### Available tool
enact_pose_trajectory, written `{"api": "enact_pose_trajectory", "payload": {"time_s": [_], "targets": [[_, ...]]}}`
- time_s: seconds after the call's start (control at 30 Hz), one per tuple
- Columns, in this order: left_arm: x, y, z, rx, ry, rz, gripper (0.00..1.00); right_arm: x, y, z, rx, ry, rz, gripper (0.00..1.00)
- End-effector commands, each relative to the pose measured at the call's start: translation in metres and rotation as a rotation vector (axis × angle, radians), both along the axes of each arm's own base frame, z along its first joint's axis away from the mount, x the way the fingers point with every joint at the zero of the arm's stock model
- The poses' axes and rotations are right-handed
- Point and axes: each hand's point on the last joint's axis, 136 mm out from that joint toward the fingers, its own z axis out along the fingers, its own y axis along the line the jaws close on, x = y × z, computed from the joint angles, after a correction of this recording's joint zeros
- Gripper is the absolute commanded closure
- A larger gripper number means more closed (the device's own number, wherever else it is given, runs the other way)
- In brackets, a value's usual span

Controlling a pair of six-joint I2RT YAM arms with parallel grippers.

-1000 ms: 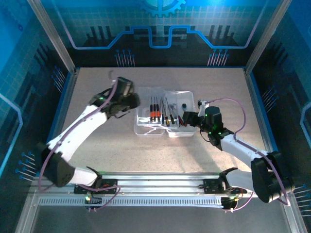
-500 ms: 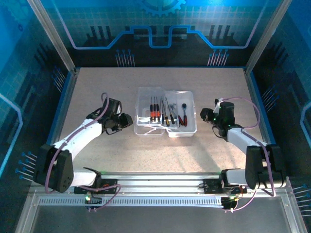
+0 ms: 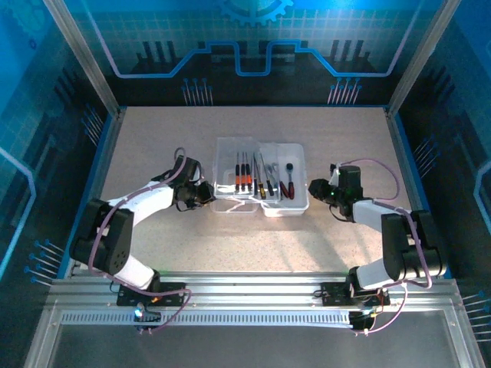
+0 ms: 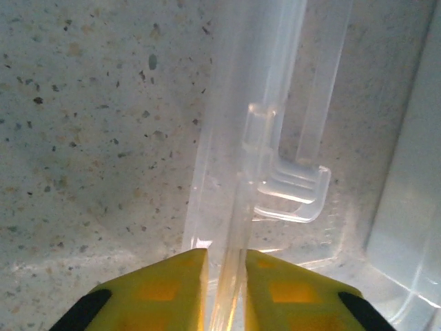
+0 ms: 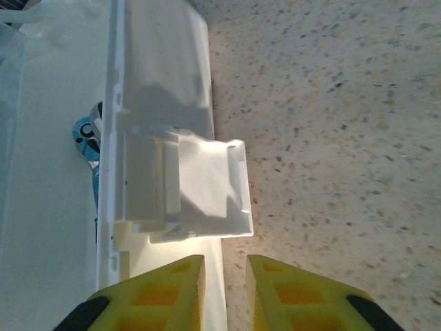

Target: Pack the tool kit

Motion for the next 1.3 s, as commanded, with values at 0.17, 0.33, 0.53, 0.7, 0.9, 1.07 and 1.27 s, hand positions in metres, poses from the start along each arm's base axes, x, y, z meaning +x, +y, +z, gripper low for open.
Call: {"api": "enact_pose_trajectory", "payload": {"time_s": [0.17, 0.33, 0.53, 0.7, 0.9, 1.07, 1.27], "targets": [[0.006, 0.002, 0.007, 0.087, -0.031, -0.042, 0.97, -0.009, 0.037, -0.011, 0.078, 0.02, 0.092, 0.77], [0.009, 0.016, 0.036, 0.175, -0.077, -0.034, 1.0, -0.011, 0.04, -0.004, 0.093, -0.002, 0.095, 0.77], [0.013, 0.031, 0.086, 0.28, -0.142, -0.047, 1.0, -0.015, 0.057, 0.002, 0.125, -0.015, 0.142, 0.77], [0.014, 0.034, 0.13, 0.342, -0.207, -0.073, 1.0, -0.019, 0.075, 0.005, 0.137, -0.019, 0.19, 0.77], [0.008, 0.017, 0.164, 0.404, -0.262, -0.13, 1.0, -0.023, 0.095, 0.005, 0.162, -0.009, 0.243, 0.77], [0.0, -0.014, 0.183, 0.418, -0.288, -0.192, 1.0, -0.026, 0.108, 0.007, 0.165, -0.012, 0.278, 0.77], [-0.013, -0.07, 0.189, 0.33, -0.298, -0.27, 1.0, -0.026, 0.109, 0.008, 0.157, -0.016, 0.281, 0.77]]}}
